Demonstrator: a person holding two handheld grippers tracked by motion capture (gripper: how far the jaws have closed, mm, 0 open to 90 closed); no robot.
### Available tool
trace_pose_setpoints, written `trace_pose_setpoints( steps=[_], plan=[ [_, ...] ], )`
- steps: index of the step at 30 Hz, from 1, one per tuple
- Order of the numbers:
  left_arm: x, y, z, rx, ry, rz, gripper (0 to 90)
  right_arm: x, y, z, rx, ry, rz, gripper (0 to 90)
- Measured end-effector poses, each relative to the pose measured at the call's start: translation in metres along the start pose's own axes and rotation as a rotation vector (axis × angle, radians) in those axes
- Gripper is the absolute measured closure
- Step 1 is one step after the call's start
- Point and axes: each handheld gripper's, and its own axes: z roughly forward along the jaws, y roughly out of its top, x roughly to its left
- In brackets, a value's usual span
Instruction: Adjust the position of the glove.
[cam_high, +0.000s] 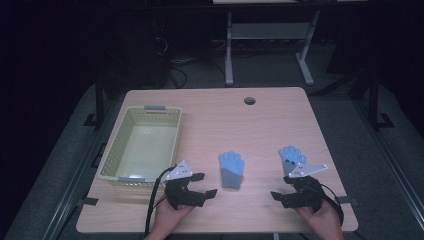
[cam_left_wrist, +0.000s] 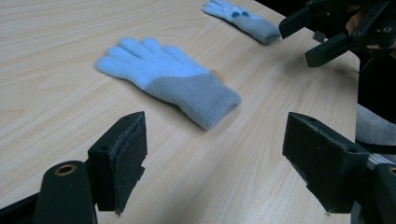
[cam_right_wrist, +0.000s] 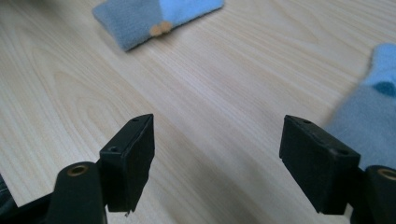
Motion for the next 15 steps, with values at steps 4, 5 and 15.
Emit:
trace_pose_setpoints(
  steps=[4,5,15],
  plan=[
    [0.000,-0.001,0.000,0.003,0.005,0.004,21.5,-0.003,0.005,0.001,0.018,-0.002,-0.015,26.1],
    [0.000,-0.001,-0.001,0.002,0.005,0.002,21.5,-0.004,0.006,0.001,0.024,-0.001,-0.009,26.1],
    [0.000,0.000,-0.003,-0.002,0.005,-0.008,21.7,-0.021,0.027,-0.002,0.050,0.018,0.030,26.8]
  ],
)
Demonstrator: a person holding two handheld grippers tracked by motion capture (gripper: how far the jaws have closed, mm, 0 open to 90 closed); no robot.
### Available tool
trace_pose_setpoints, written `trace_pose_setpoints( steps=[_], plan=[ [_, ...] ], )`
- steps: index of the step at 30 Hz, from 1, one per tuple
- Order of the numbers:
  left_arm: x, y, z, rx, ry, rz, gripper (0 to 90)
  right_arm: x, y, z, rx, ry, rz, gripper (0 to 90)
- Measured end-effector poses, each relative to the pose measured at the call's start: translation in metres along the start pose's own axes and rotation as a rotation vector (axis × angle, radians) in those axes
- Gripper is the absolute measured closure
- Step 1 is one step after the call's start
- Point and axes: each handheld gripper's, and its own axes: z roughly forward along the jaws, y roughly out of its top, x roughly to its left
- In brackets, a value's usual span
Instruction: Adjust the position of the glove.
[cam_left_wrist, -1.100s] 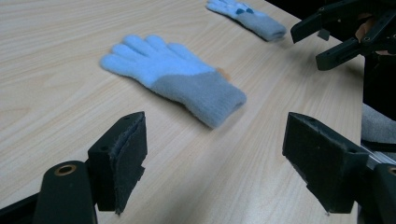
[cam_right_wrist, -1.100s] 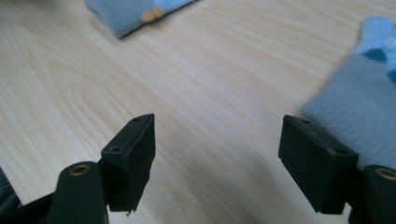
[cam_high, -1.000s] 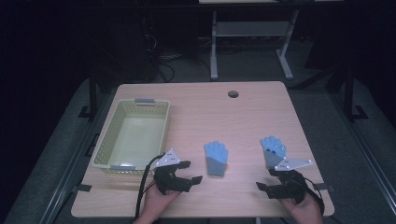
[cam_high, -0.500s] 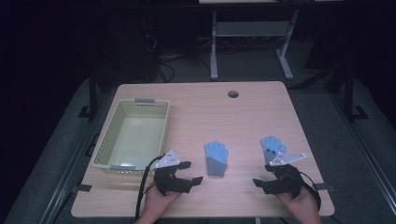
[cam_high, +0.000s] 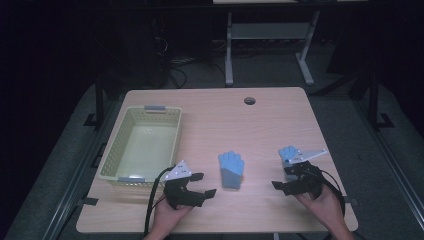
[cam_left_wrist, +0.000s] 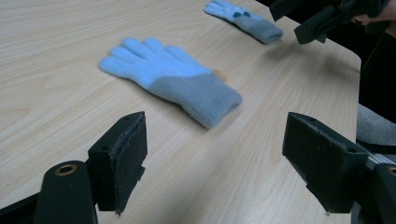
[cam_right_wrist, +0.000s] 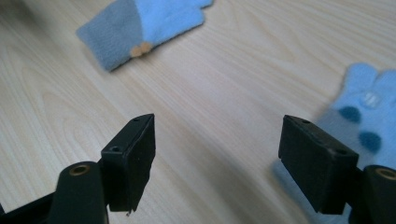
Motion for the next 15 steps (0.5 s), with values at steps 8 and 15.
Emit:
trace_pose_setpoints(
  steps=[8,15],
  plan=[
    [0.000,0.000,0.000,-0.006,0.001,0.011,21.8,-0.009,0.017,-0.004,0.022,-0.010,-0.021,26.6],
    [0.000,0.001,0.002,-0.008,-0.006,0.008,21.9,-0.021,0.027,-0.007,0.031,0.015,0.004,26.8]
  ],
)
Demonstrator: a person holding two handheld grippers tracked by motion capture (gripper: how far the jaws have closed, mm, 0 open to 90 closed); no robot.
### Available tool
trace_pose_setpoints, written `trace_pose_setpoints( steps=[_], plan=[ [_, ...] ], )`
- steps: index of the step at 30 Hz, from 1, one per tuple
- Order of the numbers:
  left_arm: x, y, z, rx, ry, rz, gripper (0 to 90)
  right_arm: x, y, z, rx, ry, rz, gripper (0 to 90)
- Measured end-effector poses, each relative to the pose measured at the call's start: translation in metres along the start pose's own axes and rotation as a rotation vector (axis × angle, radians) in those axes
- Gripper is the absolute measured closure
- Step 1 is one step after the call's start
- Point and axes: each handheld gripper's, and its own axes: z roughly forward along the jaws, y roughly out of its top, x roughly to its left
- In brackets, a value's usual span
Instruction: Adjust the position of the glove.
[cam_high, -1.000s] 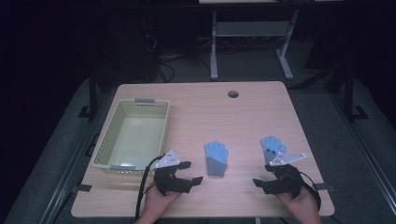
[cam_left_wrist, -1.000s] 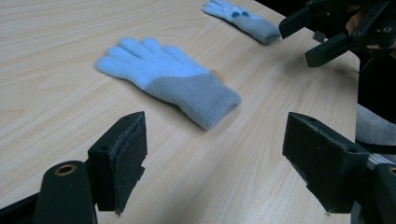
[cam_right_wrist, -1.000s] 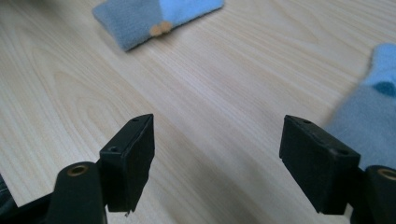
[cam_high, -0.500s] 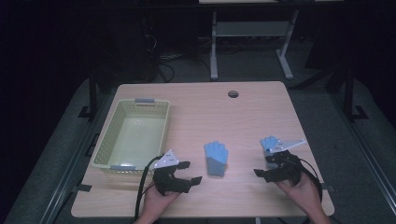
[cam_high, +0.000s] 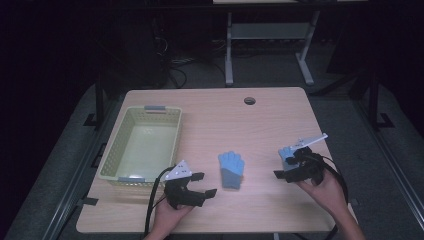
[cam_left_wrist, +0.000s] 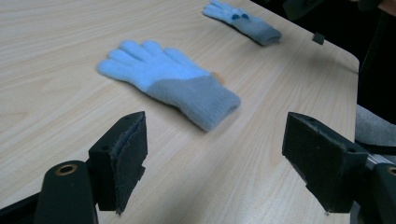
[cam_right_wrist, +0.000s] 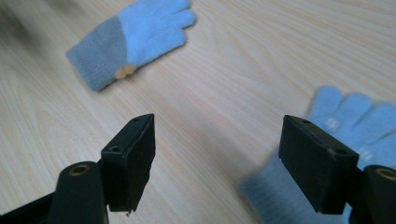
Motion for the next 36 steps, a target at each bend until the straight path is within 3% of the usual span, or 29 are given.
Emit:
trace_pose_setpoints(
  steps=[7,8,14,17,21,22,26,27,30,36],
  plan=[
    [-0.002,0.001,-0.002,-0.001,0.004,0.012,21.9,-0.014,0.010,-0.003,0.003,-0.016,0.017,27.2],
    [-0.002,0.001,-0.001,-0.002,0.003,0.009,21.9,-0.019,0.012,-0.001,0.027,-0.041,0.026,27.2],
    [-0.002,0.002,-0.001,-0.005,0.000,0.013,21.9,-0.029,0.017,0.003,0.061,-0.055,0.045,27.7],
    [-0.003,0.001,-0.001,0.002,-0.001,0.010,22.0,-0.035,0.021,0.004,0.097,-0.098,0.053,29.9],
    [-0.002,0.001,-0.001,-0.002,0.000,0.010,22.0,-0.041,0.022,0.004,0.107,-0.119,0.064,30.4],
    [-0.003,0.001,-0.001,-0.010,-0.001,0.008,22.0,-0.045,0.021,0.004,0.111,-0.122,0.090,30.9],
    [-0.004,0.000,-0.001,-0.016,0.005,0.002,22.1,-0.050,0.015,0.007,0.119,-0.123,0.117,32.7],
    [-0.004,0.000,-0.001,-0.014,0.006,0.002,22.1,-0.054,0.010,0.011,0.148,-0.131,0.128,34.5],
    [-0.004,0.000,-0.001,-0.021,0.005,-0.005,22.2,-0.058,0.006,0.016,0.170,-0.136,0.152,37.5],
    [-0.004,0.000,0.001,-0.017,0.002,-0.006,22.3,-0.063,0.001,0.022,0.215,-0.154,0.158,44.2]
  ],
)
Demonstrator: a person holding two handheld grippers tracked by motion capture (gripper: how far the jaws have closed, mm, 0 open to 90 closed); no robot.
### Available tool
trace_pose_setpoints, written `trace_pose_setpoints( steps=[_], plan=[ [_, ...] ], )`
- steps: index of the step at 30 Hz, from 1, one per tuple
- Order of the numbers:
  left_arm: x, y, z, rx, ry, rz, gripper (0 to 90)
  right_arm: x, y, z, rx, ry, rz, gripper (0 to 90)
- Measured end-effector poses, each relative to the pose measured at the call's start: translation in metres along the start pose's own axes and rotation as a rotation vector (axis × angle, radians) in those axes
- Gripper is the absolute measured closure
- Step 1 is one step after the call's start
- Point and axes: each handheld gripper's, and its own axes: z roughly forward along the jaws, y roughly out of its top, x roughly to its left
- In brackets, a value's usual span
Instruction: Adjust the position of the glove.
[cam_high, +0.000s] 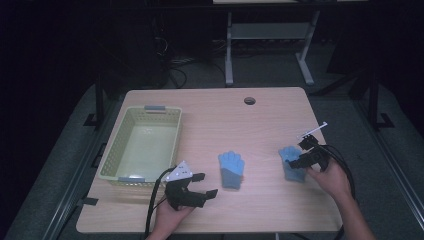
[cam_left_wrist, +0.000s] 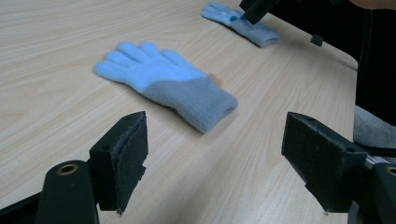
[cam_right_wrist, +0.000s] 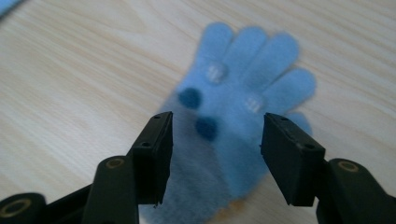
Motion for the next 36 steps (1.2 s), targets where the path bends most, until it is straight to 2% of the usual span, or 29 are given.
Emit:
trace_pose_setpoints(
  steps=[3,5,6,14,16,21,22,29,36],
  plan=[
    [0.000,0.000,0.000,-0.002,0.001,-0.001,22.4,-0.001,-0.001,0.003,0.007,-0.004,-0.005,46.3],
    [-0.001,0.001,-0.001,-0.005,0.004,0.004,22.4,-0.001,-0.002,0.007,0.030,-0.011,0.000,48.5],
    [-0.001,0.001,-0.002,-0.005,0.005,0.004,22.5,0.001,-0.003,0.009,0.038,-0.026,-0.016,50.1],
    [-0.001,0.000,-0.001,-0.005,0.004,0.002,22.4,0.007,-0.001,0.010,0.045,-0.056,-0.044,56.4],
    [-0.003,0.001,-0.002,-0.008,0.006,0.013,22.5,0.008,-0.001,0.010,0.048,-0.053,-0.035,61.2],
    [-0.002,0.000,-0.003,-0.011,0.006,0.007,22.4,0.008,-0.001,0.009,0.052,-0.053,-0.012,68.6],
    [-0.002,0.000,-0.004,-0.011,0.011,0.008,22.4,0.007,-0.001,0.009,0.049,-0.048,-0.001,73.7],
    [-0.003,0.000,-0.003,-0.015,0.014,0.016,22.6,0.008,-0.001,0.006,0.044,-0.043,0.014,78.3],
    [-0.004,0.001,-0.004,-0.022,0.021,0.015,22.6,0.015,-0.003,-0.005,0.005,-0.044,0.022,79.6]
  ],
)
